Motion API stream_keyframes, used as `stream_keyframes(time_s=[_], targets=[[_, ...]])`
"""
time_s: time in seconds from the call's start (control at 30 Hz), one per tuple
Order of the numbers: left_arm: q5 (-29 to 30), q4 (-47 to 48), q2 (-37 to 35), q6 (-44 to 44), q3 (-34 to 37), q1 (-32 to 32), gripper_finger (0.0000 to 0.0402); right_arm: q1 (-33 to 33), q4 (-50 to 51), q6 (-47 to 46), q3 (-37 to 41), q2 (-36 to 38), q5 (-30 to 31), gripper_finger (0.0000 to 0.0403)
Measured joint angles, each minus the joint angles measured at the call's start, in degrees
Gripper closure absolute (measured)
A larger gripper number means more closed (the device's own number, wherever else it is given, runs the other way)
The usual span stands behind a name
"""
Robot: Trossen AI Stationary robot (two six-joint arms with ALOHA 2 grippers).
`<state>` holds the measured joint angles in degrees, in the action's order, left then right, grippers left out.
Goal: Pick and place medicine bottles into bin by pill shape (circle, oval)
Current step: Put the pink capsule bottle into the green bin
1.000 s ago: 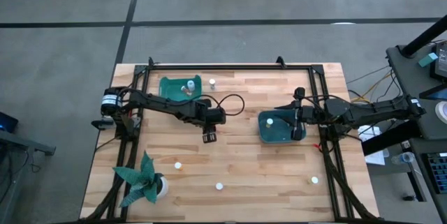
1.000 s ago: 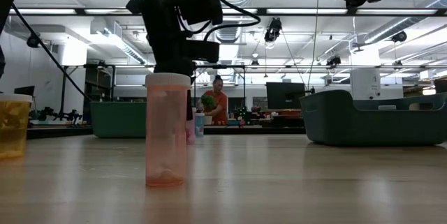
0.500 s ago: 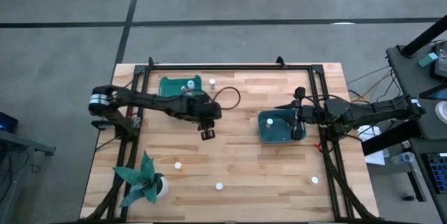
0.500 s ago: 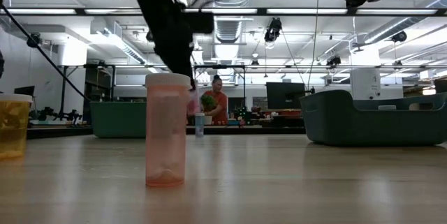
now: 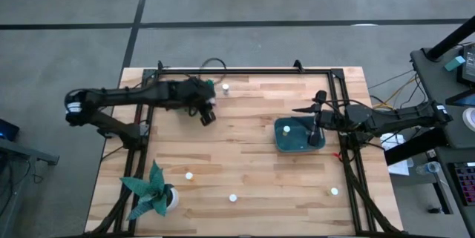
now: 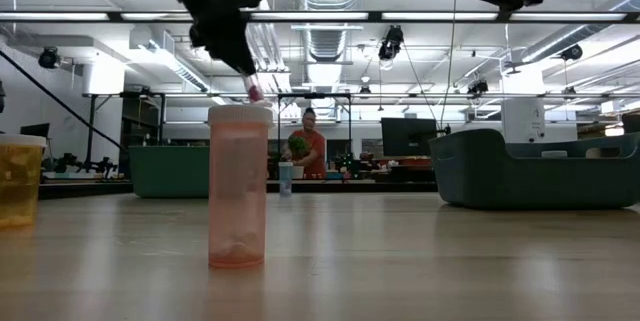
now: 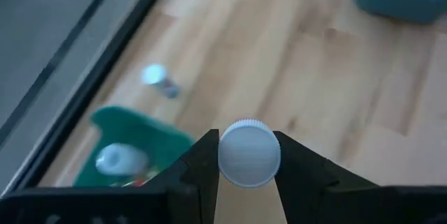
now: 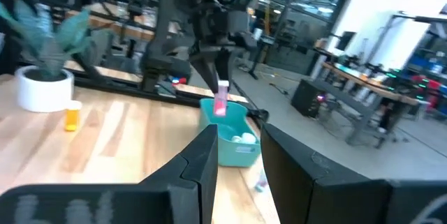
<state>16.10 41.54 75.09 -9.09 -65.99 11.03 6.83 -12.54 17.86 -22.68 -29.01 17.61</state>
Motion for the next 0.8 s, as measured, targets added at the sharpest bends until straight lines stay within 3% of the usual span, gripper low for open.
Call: stream_keyframes(time_s=[0.37,0.63,0.8], targets=[[1.5,-0.2,-4.7,-5.1,6.8,12.8,0.0304,-0.8,0.3,2.4,0.3,0.0,2.3,0.0303],[0.8,0.1,-7.6,-10.8,11.6,17.5,0.0304,-3.7,-2.7,13.4,0.5,0.1,15.8,0.0303],[0.3,1.7,-8.4,-13.1,13.1,18.9,0.0304,-6.3,-6.9,17.9,0.5,0.1,17.1,0.0303]])
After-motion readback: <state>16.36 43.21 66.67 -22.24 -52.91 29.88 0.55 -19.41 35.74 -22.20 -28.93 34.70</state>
